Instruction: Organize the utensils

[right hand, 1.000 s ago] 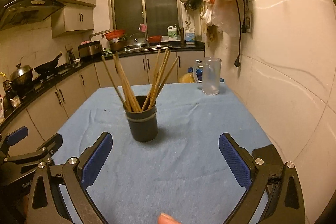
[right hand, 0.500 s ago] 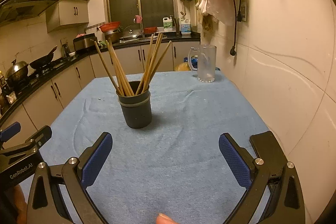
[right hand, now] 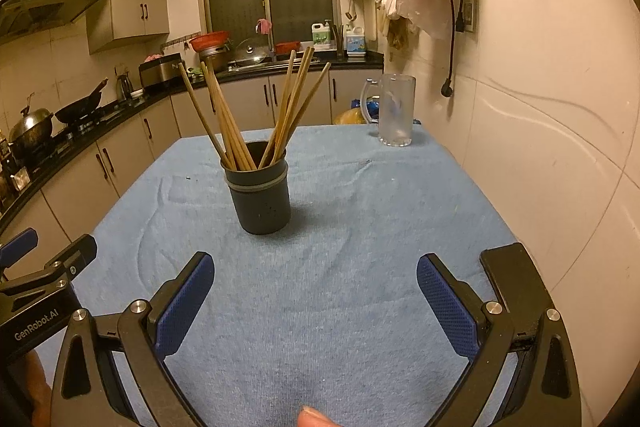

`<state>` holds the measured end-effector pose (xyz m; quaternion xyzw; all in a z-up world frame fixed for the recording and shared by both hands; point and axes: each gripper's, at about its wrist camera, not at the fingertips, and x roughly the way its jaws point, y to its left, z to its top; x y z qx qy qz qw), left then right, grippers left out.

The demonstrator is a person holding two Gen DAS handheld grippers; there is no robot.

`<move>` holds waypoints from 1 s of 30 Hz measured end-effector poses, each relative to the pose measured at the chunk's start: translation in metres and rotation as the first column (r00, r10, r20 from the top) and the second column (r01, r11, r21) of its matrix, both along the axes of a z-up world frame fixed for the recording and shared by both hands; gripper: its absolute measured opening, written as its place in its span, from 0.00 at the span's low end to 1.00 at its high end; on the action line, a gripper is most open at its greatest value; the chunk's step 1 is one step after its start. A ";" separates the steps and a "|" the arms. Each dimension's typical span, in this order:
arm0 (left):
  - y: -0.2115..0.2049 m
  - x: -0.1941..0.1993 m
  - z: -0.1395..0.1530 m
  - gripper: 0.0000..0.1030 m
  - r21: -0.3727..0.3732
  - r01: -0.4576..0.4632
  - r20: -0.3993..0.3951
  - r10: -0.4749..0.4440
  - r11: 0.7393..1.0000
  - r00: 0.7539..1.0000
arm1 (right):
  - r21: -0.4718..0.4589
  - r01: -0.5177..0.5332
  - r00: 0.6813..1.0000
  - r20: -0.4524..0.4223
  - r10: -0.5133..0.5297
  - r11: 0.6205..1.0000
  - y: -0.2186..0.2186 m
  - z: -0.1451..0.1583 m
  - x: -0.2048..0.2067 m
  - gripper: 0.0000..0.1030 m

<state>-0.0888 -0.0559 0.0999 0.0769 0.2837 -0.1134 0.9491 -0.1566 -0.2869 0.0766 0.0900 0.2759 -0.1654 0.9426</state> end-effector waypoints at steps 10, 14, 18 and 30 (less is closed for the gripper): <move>0.002 0.001 -0.004 0.94 -0.005 0.000 -0.009 0.000 1.000 1.000 | -0.007 -0.002 1.000 -0.016 0.002 1.000 0.004 -0.001 0.004 1.00; 0.003 0.001 -0.004 0.94 -0.007 0.000 -0.010 0.000 1.000 1.000 | -0.009 -0.004 1.000 -0.022 0.003 1.000 0.006 -0.002 0.005 1.00; 0.003 0.002 -0.005 0.94 -0.008 0.000 -0.011 0.000 1.000 1.000 | -0.011 -0.008 1.000 -0.027 0.007 1.000 0.006 -0.003 0.005 1.00; 0.004 0.004 -0.009 0.94 -0.005 0.002 -0.018 -0.002 1.000 1.000 | -0.012 -0.012 0.999 -0.044 0.012 1.000 0.009 -0.006 0.008 1.00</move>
